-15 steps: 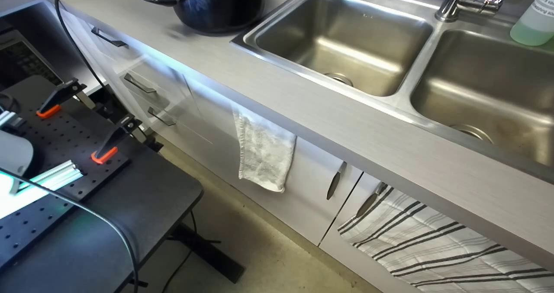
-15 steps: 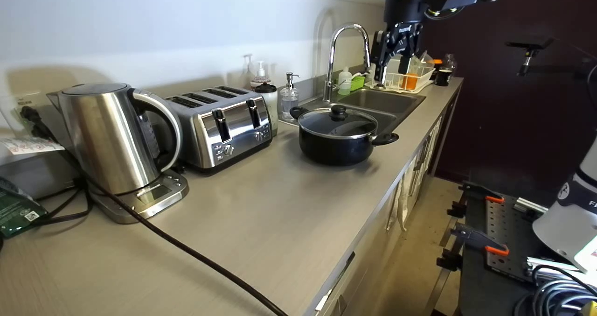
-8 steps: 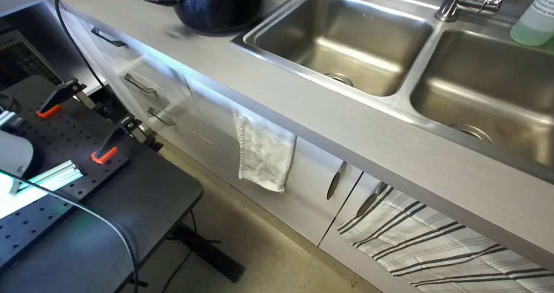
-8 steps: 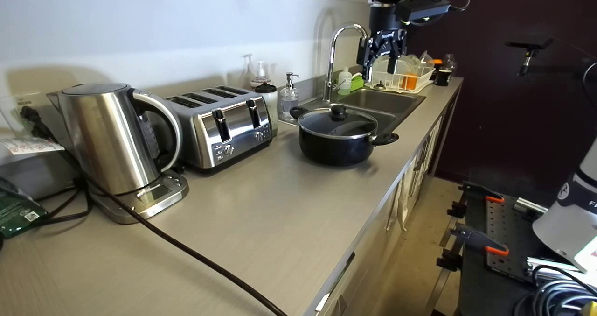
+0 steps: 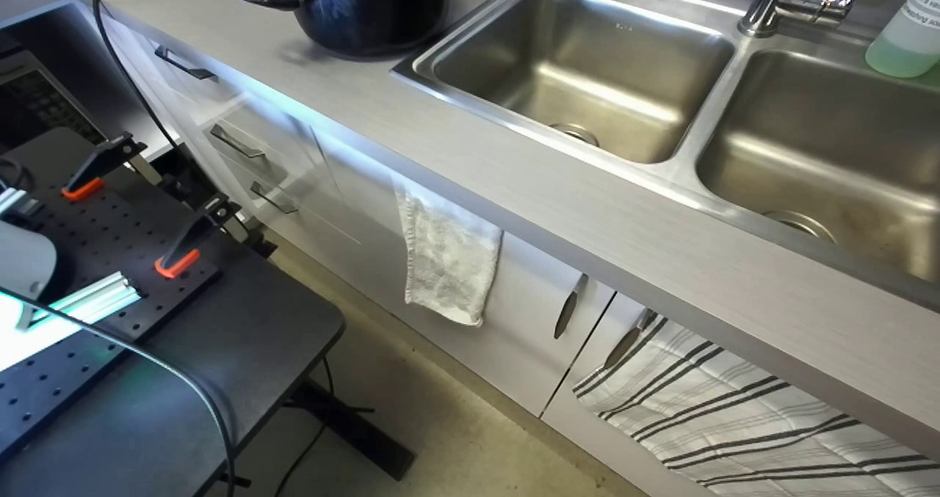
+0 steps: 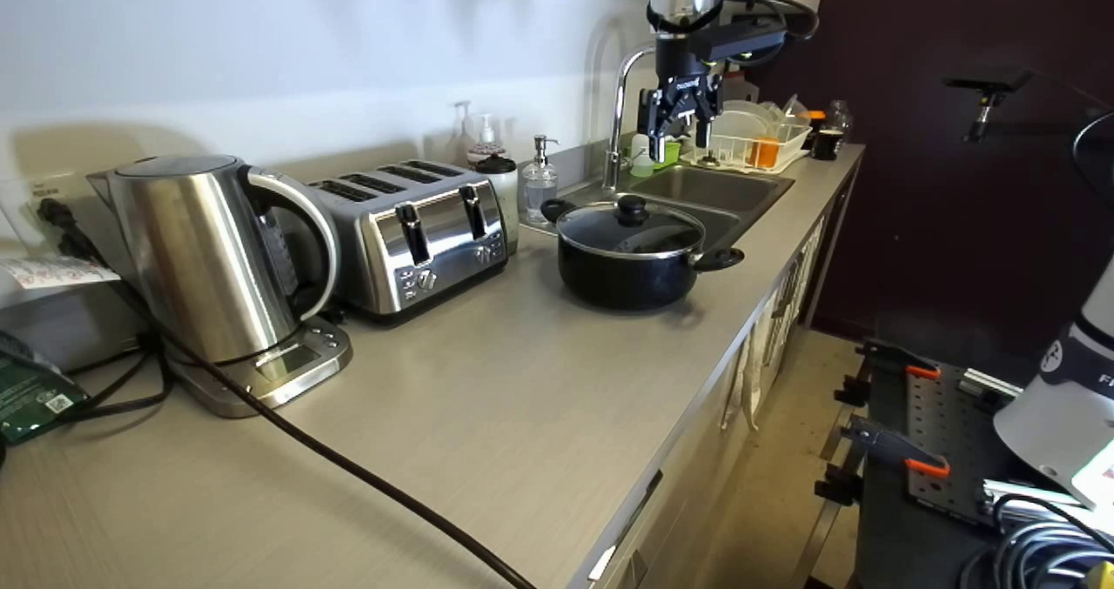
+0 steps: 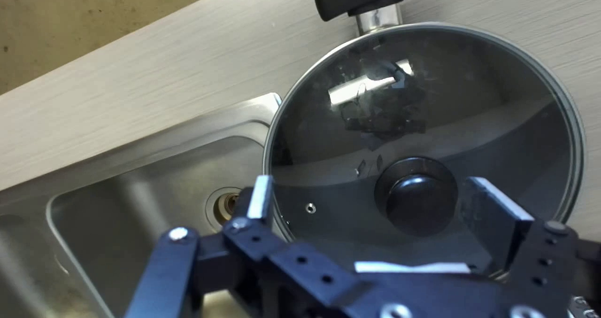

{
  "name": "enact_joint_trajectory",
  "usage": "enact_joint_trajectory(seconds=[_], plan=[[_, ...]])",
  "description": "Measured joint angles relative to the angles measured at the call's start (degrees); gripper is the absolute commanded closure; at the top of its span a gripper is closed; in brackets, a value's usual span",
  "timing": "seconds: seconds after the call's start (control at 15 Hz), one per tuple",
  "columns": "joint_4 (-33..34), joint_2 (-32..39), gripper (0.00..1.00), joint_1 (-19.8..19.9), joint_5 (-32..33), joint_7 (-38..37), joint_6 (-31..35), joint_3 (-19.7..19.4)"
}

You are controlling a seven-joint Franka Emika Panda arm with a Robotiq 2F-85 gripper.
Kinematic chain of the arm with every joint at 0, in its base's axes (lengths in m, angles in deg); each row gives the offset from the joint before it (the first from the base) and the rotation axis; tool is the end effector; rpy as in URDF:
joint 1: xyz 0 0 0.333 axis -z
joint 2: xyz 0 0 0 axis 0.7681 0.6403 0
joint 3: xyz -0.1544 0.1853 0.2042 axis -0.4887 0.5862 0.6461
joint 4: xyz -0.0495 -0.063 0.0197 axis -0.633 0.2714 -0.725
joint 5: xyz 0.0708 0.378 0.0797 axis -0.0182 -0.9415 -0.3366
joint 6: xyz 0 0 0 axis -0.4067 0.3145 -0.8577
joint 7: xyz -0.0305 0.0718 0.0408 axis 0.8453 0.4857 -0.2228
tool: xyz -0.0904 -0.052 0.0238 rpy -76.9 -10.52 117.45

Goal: Remove the glass lid from the black pot.

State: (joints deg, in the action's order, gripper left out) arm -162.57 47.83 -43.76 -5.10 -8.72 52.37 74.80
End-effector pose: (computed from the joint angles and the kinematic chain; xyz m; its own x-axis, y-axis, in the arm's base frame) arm 0.5299 -0.0404 0.4218 0.9091 -0.4144 0.0432 -0.4160 -0.8968 0.1508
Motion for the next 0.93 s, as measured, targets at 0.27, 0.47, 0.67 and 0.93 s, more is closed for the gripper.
enact_joint_trajectory(seconds=[0.27,0.47,0.67,0.93], plan=[[3.72,5.26,0.00,-0.57,0.00,3.21,-1.00,-1.30],[5.19,7.93,0.00,-0.96,0.00,7.45,-1.01,-1.93],[6.10,9.86,0.00,-1.40,0.00,12.23,-1.00,-2.20],[6.97,11.76,0.00,-2.13,0.08,17.47,-0.89,-2.37]])
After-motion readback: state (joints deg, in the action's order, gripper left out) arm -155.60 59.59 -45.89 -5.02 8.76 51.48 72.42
